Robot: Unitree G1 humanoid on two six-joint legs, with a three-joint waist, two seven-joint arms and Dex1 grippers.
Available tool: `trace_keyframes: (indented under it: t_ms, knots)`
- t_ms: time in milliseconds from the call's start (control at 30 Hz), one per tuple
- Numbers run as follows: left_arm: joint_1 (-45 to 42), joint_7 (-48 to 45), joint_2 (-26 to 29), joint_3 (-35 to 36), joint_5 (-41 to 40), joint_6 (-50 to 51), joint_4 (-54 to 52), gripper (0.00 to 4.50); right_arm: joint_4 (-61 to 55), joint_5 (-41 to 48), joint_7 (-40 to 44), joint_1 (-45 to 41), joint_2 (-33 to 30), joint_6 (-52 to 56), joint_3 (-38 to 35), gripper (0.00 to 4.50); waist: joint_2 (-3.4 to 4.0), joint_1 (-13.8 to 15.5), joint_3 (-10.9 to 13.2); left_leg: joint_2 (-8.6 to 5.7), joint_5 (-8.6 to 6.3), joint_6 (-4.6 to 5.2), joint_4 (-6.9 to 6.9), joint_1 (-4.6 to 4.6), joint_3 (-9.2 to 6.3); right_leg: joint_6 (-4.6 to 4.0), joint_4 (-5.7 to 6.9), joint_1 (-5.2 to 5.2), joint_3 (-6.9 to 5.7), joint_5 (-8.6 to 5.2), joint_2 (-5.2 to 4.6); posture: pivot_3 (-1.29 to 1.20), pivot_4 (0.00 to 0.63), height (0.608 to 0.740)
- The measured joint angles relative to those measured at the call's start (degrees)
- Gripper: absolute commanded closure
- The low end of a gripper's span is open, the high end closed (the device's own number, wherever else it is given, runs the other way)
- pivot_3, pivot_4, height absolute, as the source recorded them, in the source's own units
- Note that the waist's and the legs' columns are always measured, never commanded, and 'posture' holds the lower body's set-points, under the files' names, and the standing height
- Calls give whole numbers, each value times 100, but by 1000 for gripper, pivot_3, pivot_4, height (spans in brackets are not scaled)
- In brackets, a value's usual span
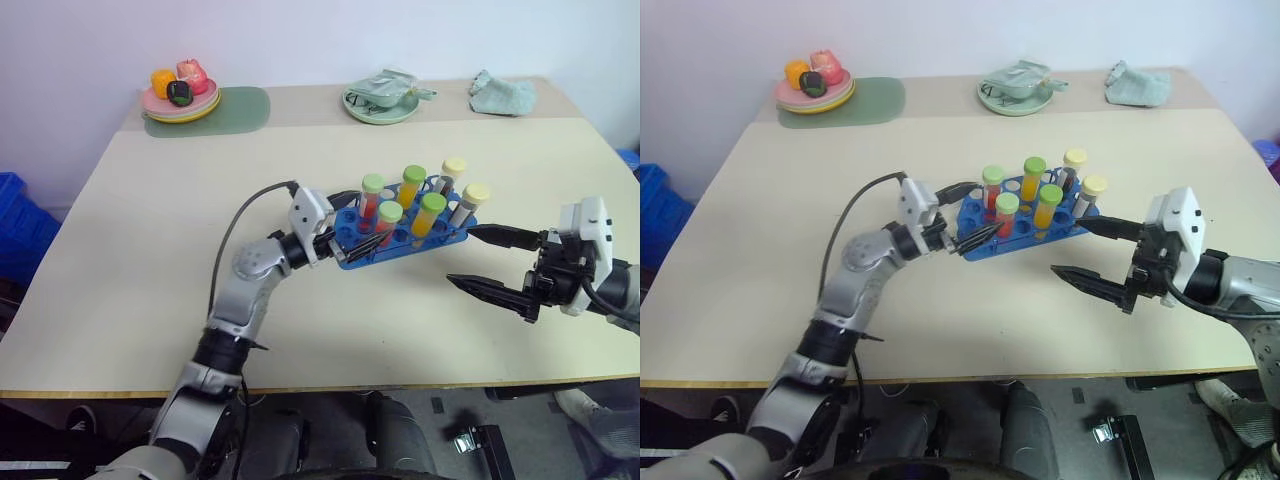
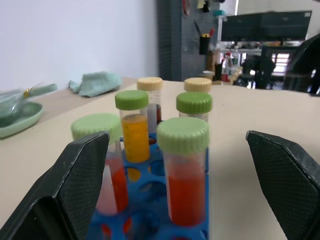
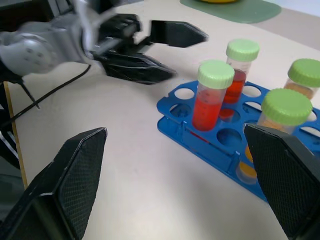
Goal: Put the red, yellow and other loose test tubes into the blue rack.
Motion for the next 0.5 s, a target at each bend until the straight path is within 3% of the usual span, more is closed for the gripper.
trace_keyframes:
  t_ms: [233, 500]
  knots:
    - [681, -486, 1339, 569, -811, 963, -1316, 21, 534, -293, 271, -244, 0, -372, 192, 0, 1, -14, 0, 2, 0, -1, -4, 1, 0, -1, 8, -6, 1, -1, 2, 0, 150, 740]
    - [1262, -2233, 3312, 2179, -2128, 1357, -1046, 21, 1257, -428, 919, -238, -129, -672, 217, 0, 3, -8, 1, 0, -2, 2, -6, 2, 3, -2, 8, -5, 0, -2, 2, 0, 150, 740]
